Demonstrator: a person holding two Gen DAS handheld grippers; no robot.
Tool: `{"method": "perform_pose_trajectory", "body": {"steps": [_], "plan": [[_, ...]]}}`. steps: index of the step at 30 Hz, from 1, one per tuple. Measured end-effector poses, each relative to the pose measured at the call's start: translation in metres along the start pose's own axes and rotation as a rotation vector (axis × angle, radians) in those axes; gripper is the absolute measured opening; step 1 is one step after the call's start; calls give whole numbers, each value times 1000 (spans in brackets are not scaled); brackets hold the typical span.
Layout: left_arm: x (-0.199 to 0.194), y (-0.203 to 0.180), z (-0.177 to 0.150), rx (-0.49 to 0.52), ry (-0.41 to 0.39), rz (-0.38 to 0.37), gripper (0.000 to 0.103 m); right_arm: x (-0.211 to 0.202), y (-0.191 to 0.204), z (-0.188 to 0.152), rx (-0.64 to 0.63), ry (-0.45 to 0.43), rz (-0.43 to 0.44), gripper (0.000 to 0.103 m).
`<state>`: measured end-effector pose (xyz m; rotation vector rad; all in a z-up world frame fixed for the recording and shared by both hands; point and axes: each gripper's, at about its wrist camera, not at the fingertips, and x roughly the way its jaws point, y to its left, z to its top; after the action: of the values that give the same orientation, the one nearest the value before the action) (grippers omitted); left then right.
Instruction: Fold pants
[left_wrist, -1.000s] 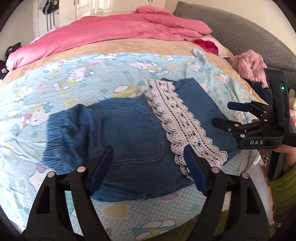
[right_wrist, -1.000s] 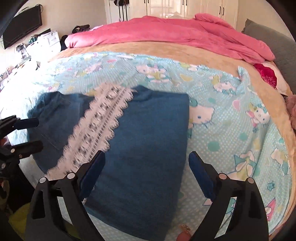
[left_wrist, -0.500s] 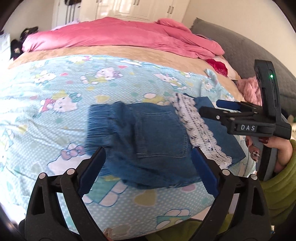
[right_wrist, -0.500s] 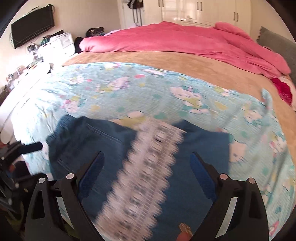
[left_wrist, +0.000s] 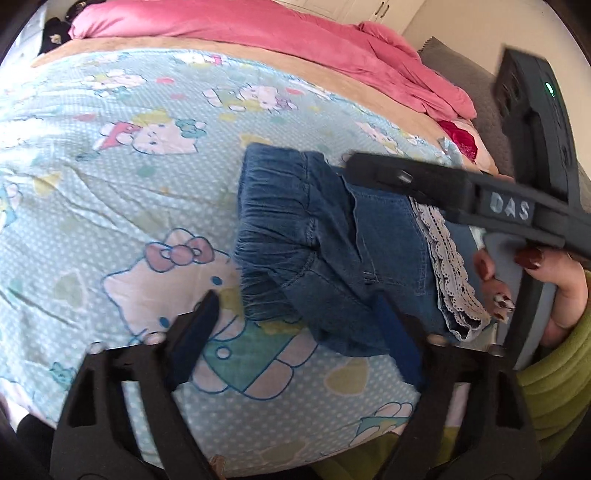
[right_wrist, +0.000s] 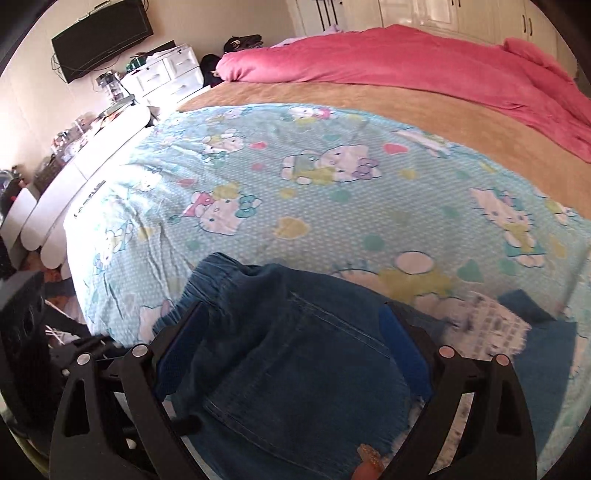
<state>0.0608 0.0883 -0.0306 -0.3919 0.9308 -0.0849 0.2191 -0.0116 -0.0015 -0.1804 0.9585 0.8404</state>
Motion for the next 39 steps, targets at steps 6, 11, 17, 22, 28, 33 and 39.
{"method": "perform_pose_trajectory", "body": {"steps": [6,11,17,22,28,33,39], "plan": [[9,-4,2,15,20,-12,49,36,10,12,-18,57,65,89],[12,-11,7,28,16,-16,43,49,20,7,-83,100,140,28],[1,-32,15,71,-16,-38,43,-5,0,7,-65,-9,193,20],[-3,-64,23,141,-31,-63,43,-62,-38,2,-1,-110,223,20],[4,-121,35,245,-16,-116,43,-103,-88,-16,69,-172,198,20],[25,-159,36,322,17,-153,47,-126,-131,-39,148,-206,108,28],[44,-189,22,409,77,-192,53,-137,-171,-72,231,-220,-98,57]]}}
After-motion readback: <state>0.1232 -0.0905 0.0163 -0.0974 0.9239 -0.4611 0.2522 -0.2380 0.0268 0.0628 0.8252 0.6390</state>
